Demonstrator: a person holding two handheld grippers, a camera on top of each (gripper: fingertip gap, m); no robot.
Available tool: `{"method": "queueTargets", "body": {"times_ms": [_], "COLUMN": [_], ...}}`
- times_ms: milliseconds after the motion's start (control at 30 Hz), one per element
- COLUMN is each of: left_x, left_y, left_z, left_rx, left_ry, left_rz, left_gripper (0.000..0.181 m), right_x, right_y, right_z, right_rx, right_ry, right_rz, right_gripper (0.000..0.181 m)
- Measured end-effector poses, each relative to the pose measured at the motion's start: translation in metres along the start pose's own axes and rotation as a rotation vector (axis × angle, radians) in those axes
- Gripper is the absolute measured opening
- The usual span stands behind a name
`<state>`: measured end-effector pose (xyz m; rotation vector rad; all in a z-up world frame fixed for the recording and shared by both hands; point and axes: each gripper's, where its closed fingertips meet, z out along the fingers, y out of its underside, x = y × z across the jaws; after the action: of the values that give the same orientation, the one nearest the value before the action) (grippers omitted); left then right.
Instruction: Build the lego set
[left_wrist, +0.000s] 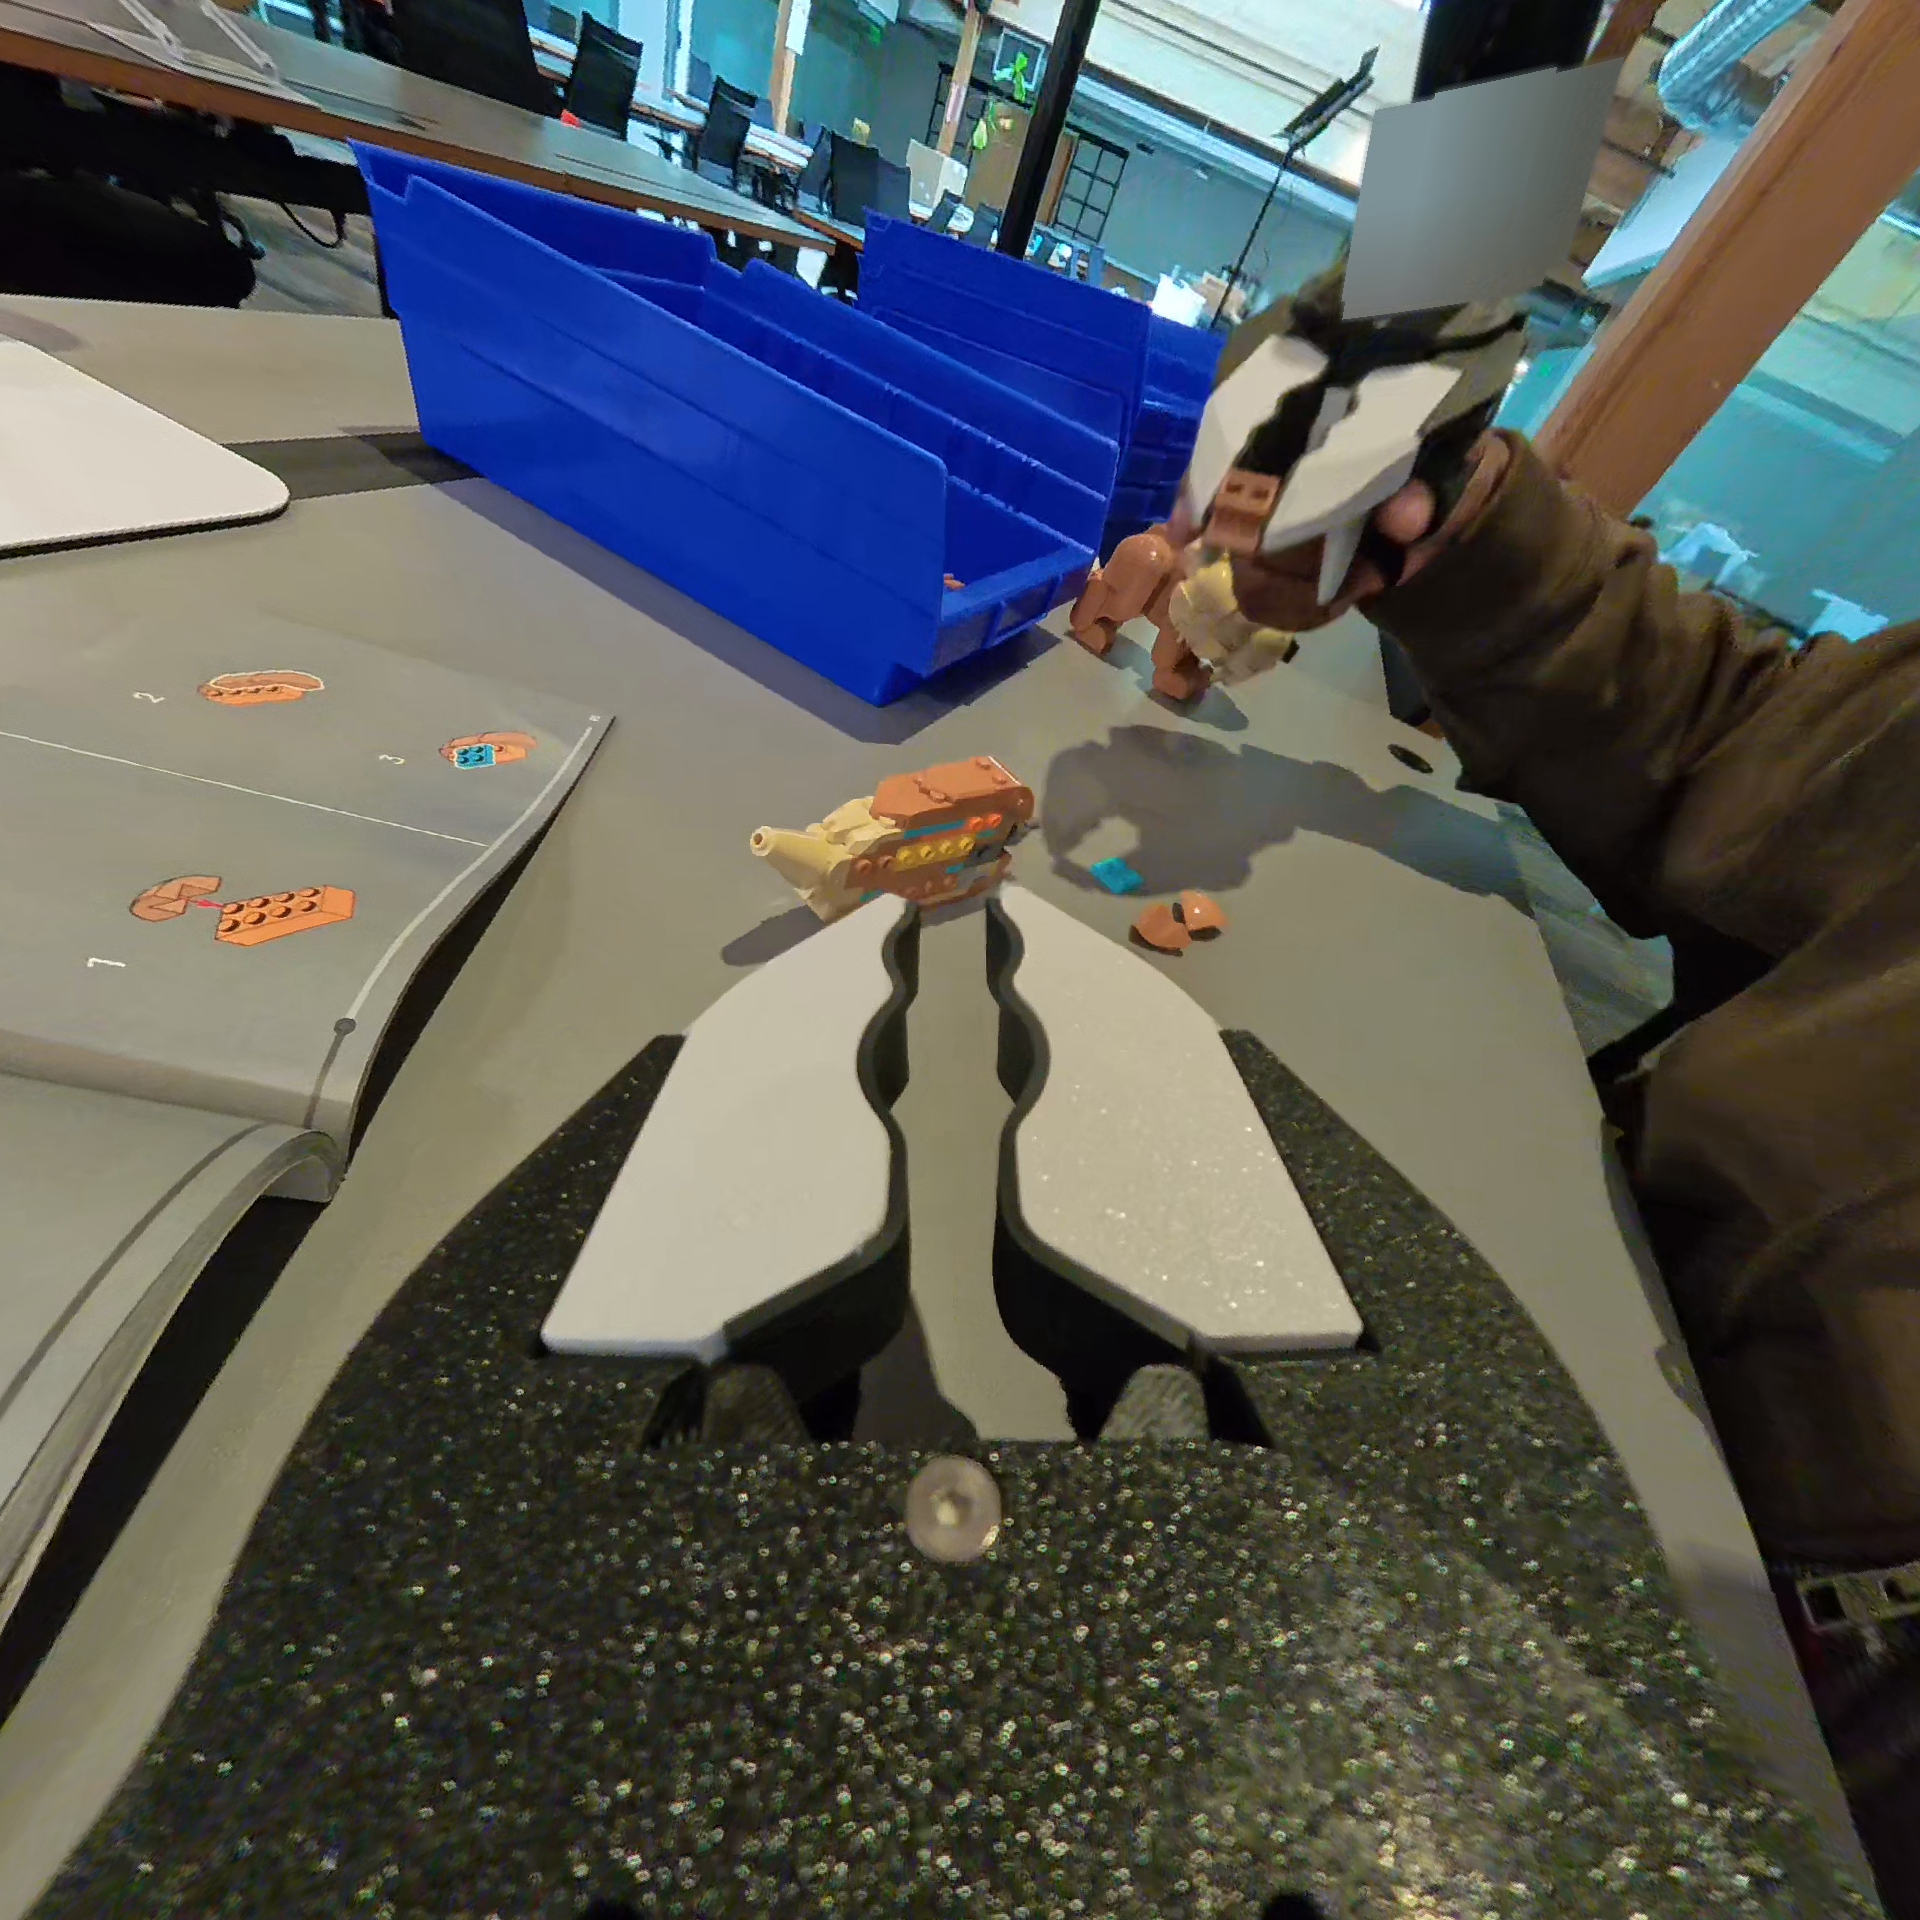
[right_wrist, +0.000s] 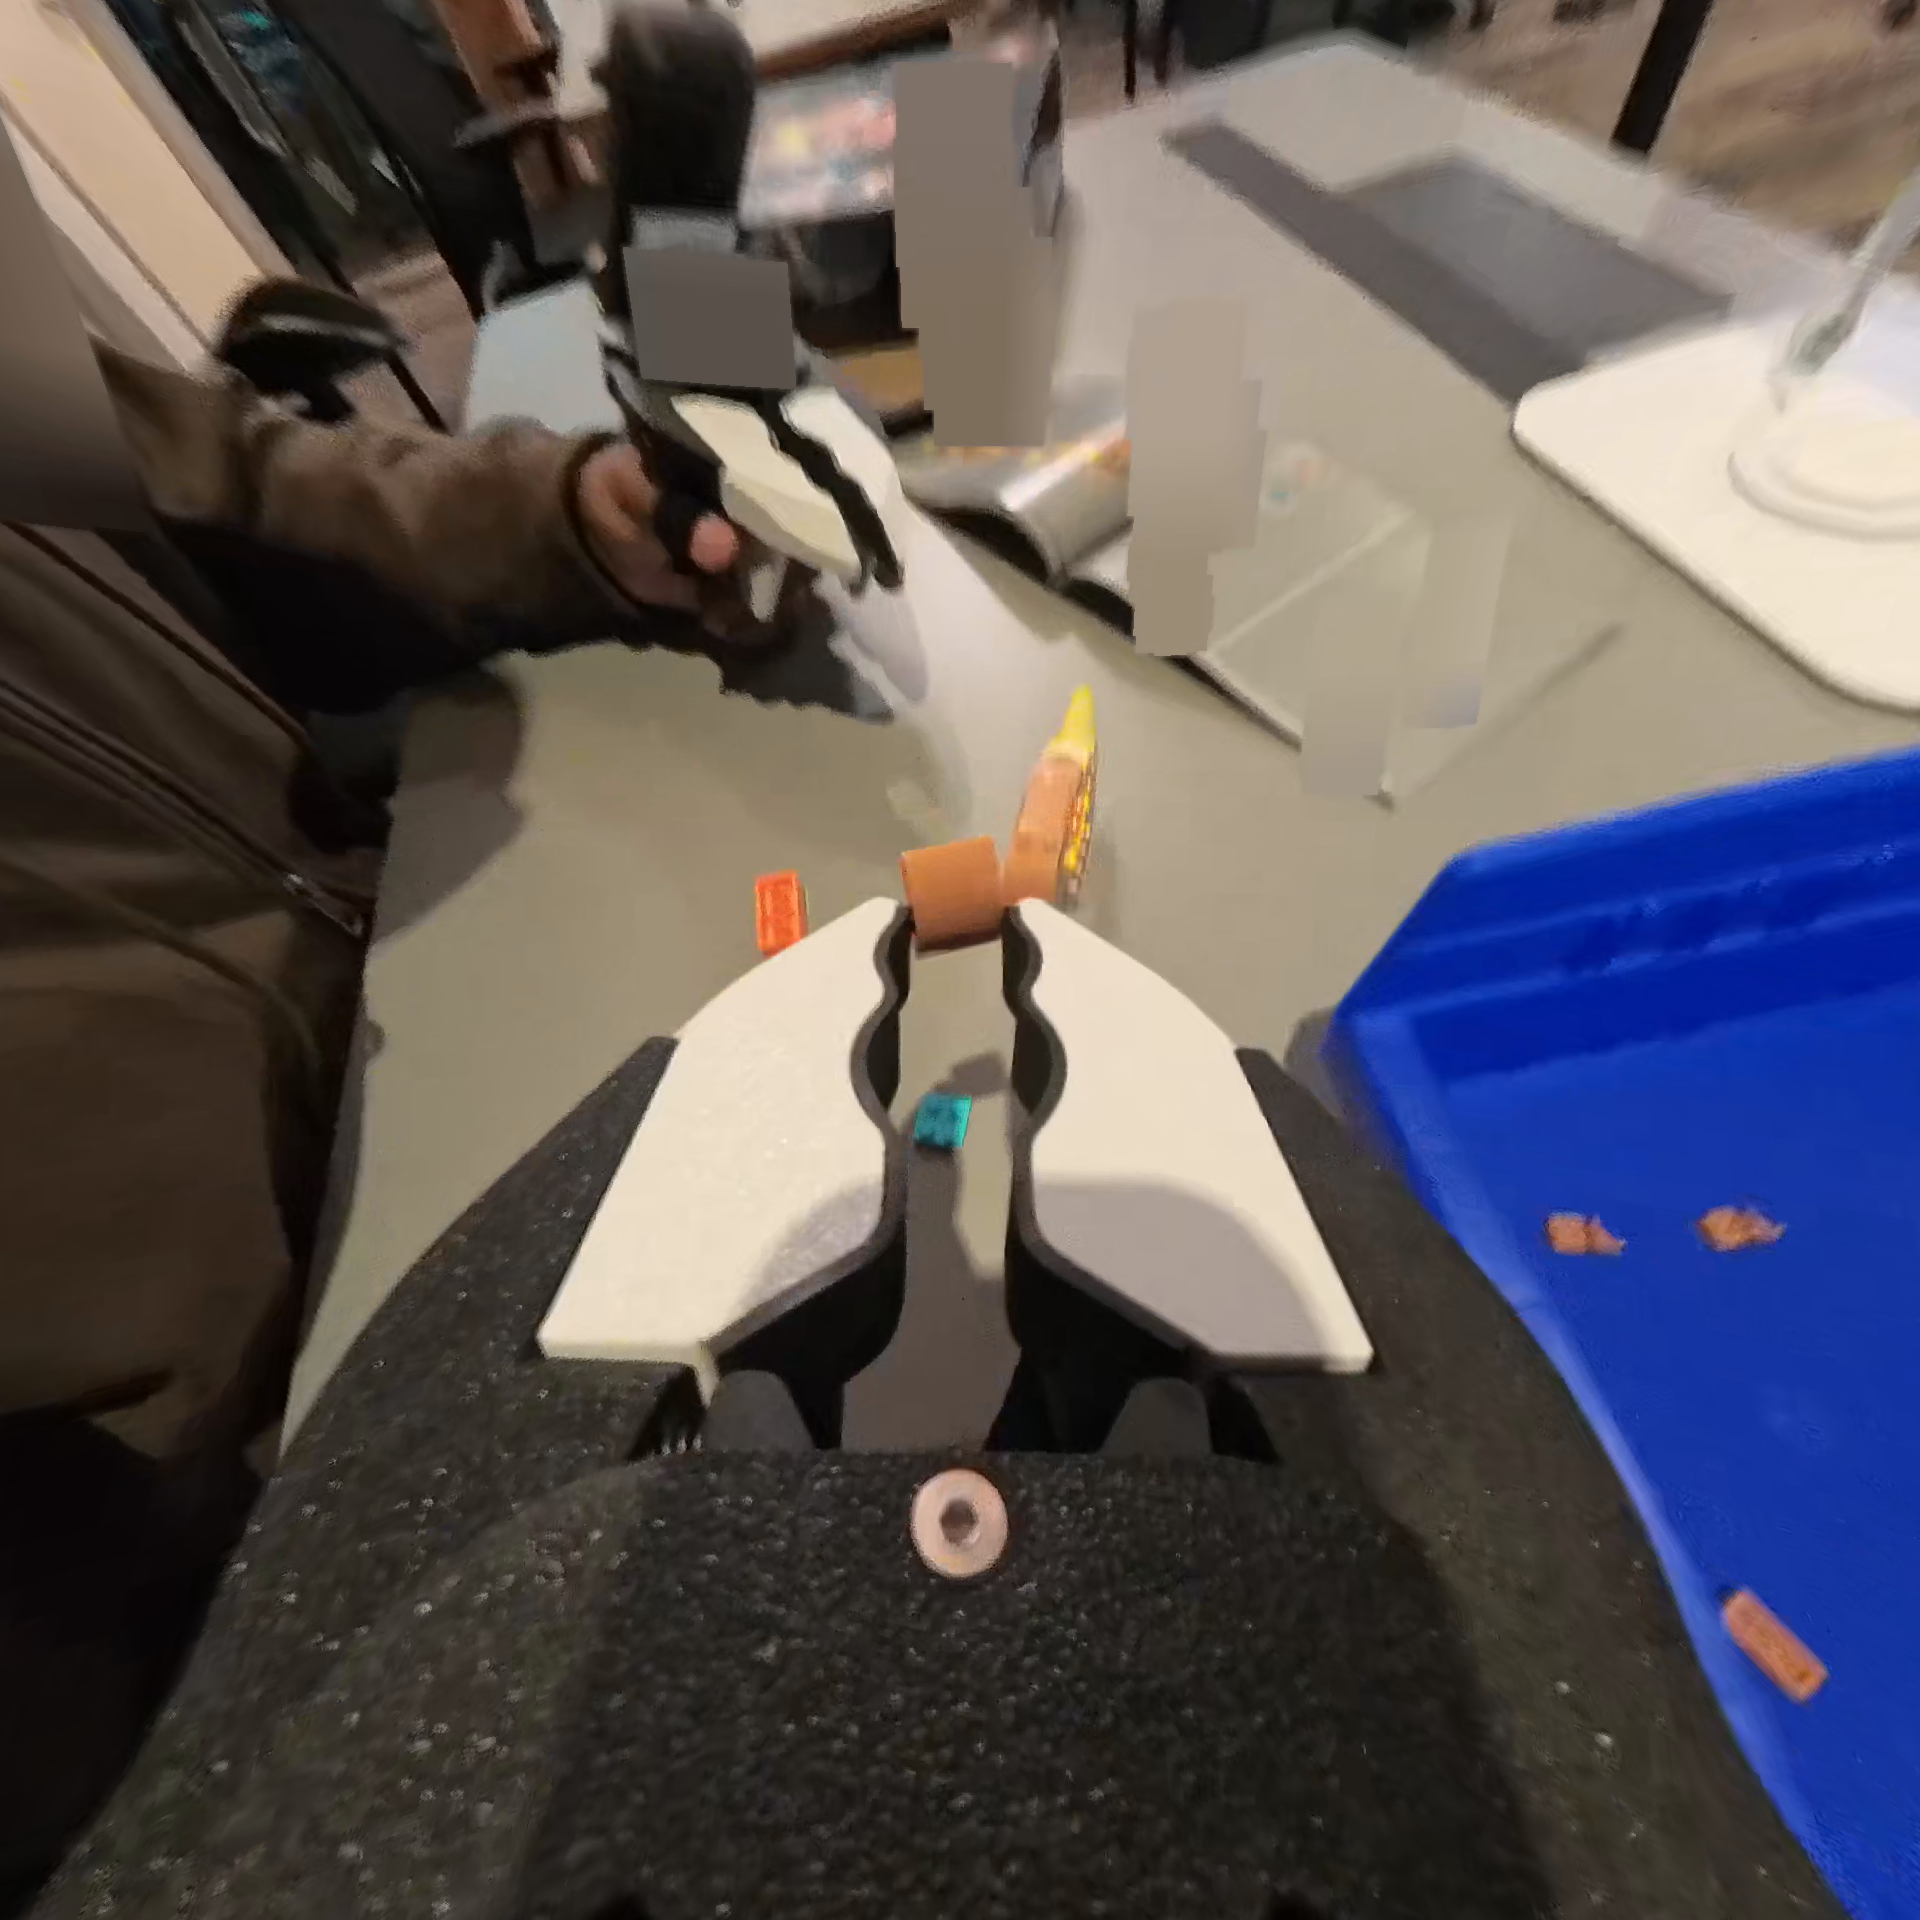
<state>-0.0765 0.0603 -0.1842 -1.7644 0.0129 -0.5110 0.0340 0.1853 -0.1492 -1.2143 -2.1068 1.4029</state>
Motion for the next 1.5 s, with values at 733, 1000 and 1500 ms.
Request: {"method": "queueTargets", "body": {"times_ms": [733,1000,1500], "left_x": [0.009,0.015,0.068], "left_y": [0.010,0.014,0.075], "left_z": [0.004,0.006,0.035], "left_rx": [-0.073,-0.098,-0.458], "left_ry": [0.037,0.057,0.207], "left_rz": [0.029,0.067,0.432], "left_gripper": [0.012,0.013,0.035], "right_x": [0.012,-0.017,-0.062], "right_y": [0.104,0.054,0.062], "right_z": [0.035,0.046,0.090], "right_rx": [-0.383,-0.139,-0.228], "right_ry": [0.159,0.101,0.065], "right_rz": [0.039,-0.024,-0.283], "right_gripper": [0.027,0.027,0.026]}}
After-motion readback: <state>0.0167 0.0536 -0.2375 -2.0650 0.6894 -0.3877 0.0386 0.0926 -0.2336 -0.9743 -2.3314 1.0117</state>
